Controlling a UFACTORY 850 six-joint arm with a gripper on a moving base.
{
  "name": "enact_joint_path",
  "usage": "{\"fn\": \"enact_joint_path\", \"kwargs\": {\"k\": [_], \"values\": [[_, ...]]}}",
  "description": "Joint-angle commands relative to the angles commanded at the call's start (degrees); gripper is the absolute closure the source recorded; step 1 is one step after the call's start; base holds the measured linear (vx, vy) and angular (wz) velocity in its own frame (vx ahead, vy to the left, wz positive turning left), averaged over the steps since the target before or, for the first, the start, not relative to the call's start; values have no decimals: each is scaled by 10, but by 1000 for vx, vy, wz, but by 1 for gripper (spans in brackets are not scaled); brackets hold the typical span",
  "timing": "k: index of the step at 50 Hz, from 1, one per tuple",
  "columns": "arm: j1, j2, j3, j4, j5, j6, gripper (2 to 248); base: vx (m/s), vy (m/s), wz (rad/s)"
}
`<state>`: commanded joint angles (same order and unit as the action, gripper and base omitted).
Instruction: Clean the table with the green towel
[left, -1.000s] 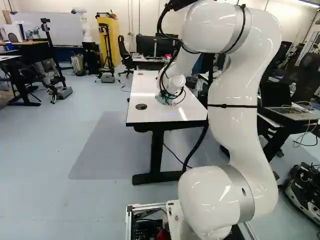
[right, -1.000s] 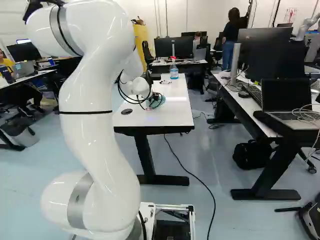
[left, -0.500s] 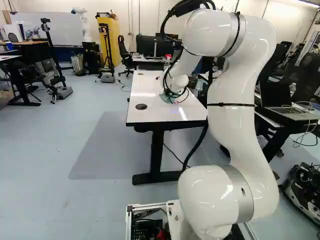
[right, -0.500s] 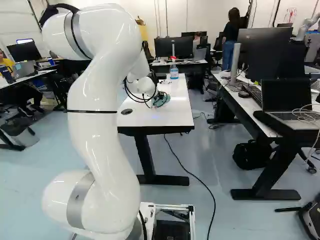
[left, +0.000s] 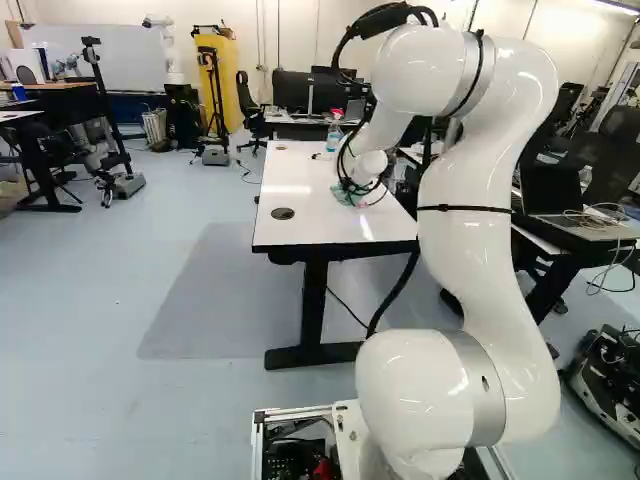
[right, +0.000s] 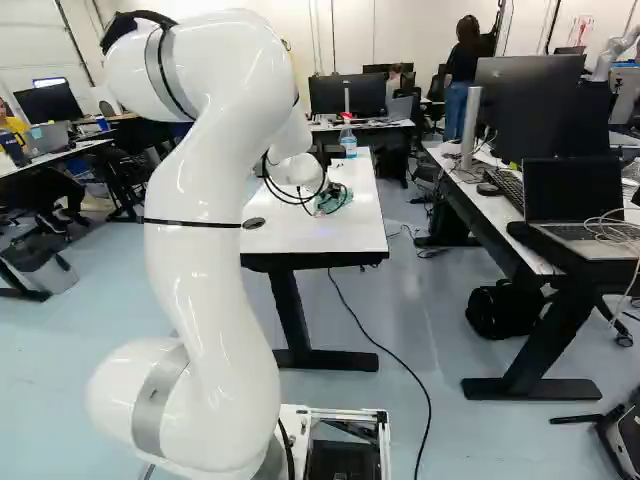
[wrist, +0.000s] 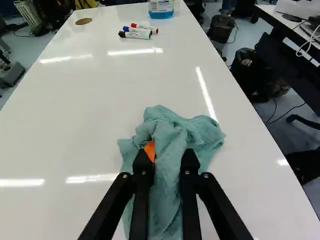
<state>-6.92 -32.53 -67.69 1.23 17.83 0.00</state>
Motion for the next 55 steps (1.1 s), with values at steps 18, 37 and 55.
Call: {"fn": "enact_joint_path", "kwargs": {"k": [18,37,55], "values": [[-23,15,20,0,0,0,187,0,0,0],[-24,61,80,0,0,0,187,0,0,0],[-9,99,130,0,0,0,187,0,0,0]]}}
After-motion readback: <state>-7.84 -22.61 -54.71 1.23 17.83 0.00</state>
